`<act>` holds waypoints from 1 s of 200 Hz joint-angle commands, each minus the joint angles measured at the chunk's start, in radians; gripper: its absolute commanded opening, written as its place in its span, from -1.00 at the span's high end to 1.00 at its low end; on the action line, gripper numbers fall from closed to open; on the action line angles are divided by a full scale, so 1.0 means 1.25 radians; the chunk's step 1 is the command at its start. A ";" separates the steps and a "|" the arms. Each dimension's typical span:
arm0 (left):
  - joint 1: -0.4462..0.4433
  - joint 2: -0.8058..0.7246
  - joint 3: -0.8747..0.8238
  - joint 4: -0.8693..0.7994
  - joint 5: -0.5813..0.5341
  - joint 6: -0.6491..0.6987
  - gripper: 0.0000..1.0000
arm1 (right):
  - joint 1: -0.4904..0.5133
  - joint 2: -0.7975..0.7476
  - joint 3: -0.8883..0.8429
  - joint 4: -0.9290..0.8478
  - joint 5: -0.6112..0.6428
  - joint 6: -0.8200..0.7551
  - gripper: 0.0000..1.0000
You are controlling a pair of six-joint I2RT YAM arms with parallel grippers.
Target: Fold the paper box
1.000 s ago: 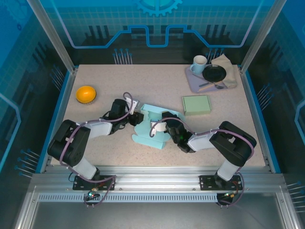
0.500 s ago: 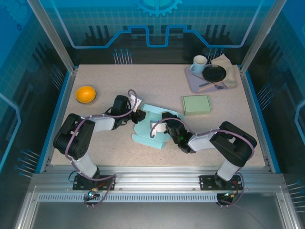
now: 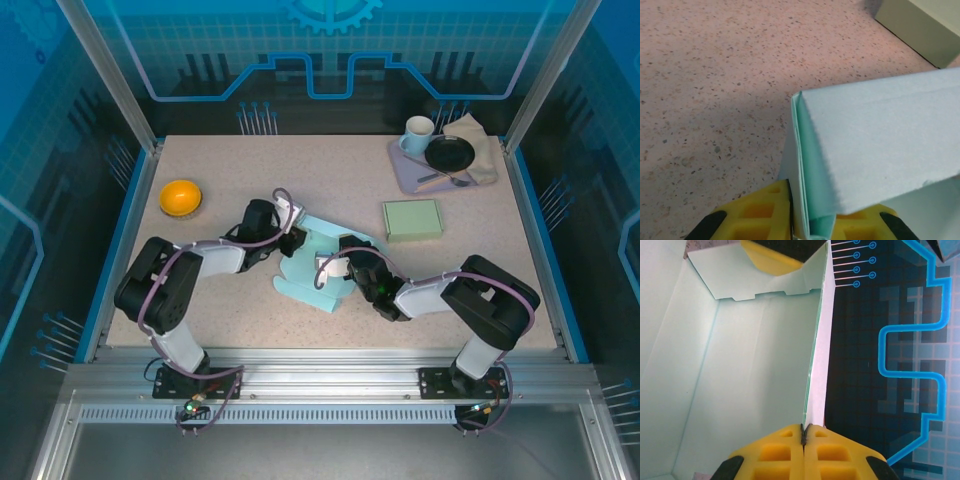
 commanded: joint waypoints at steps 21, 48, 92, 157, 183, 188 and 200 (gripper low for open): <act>-0.097 0.004 0.009 0.042 -0.259 -0.084 0.70 | 0.044 0.046 -0.011 -0.206 -0.055 0.039 1.00; -0.112 0.025 0.034 0.000 -0.411 -0.146 0.70 | 0.047 0.042 -0.007 -0.209 -0.044 0.069 1.00; -0.121 0.053 0.092 -0.137 -0.599 -0.292 0.77 | 0.047 0.033 -0.012 -0.208 -0.034 0.090 1.00; -0.148 0.125 0.168 -0.276 -0.743 -0.352 0.79 | 0.043 0.013 -0.008 -0.207 -0.031 0.102 1.00; -0.146 0.146 0.187 -0.317 -0.775 -0.376 0.79 | 0.037 0.008 -0.010 -0.206 -0.031 0.112 1.00; -0.146 0.152 0.192 -0.324 -0.777 -0.379 0.79 | 0.036 0.008 -0.010 -0.208 -0.032 0.114 1.00; -0.146 0.168 0.202 -0.333 -0.778 -0.392 0.79 | 0.036 0.006 -0.010 -0.209 -0.036 0.120 1.00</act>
